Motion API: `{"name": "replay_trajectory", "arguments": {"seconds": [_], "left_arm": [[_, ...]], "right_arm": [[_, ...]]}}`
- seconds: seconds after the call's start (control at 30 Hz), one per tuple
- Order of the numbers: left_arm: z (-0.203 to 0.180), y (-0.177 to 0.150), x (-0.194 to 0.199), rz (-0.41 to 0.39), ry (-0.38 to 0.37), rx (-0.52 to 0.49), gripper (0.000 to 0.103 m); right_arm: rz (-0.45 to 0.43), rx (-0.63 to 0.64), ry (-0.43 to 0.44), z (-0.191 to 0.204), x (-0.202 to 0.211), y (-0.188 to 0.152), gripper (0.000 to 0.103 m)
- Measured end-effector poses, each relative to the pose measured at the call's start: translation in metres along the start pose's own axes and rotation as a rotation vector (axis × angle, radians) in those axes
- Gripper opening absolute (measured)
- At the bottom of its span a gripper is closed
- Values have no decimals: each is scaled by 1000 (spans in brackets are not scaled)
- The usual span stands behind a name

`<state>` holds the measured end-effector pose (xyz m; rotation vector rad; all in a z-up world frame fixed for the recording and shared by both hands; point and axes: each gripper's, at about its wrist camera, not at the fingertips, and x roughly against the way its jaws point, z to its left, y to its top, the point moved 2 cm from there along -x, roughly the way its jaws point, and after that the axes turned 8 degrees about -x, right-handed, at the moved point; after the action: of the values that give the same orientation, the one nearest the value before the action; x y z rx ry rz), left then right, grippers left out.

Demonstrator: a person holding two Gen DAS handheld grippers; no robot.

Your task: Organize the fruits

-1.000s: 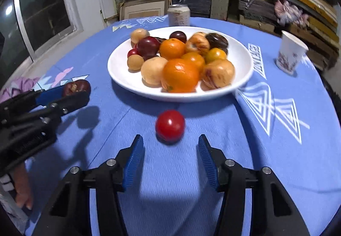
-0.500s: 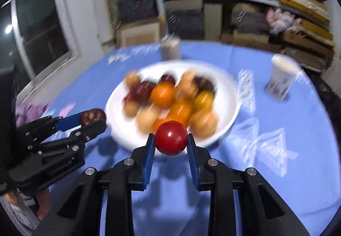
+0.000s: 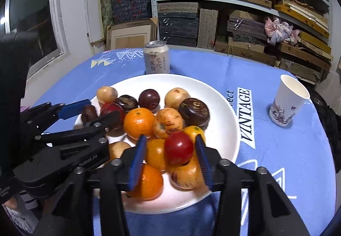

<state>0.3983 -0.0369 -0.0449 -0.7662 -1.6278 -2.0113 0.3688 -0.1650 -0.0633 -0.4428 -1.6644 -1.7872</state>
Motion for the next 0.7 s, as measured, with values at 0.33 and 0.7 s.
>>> {"name": "replay_trajectory", "arguments": {"seconds": [0.33,0.7], "left_arm": [[4,-14,44,-72,79,-3,94],[-4,-43,110,-114,91,-22,99]], "right_arm": [[-102,-32,-86,-6,44,-11,99],[-187,-64,-167,-7,98,-38,100]]}}
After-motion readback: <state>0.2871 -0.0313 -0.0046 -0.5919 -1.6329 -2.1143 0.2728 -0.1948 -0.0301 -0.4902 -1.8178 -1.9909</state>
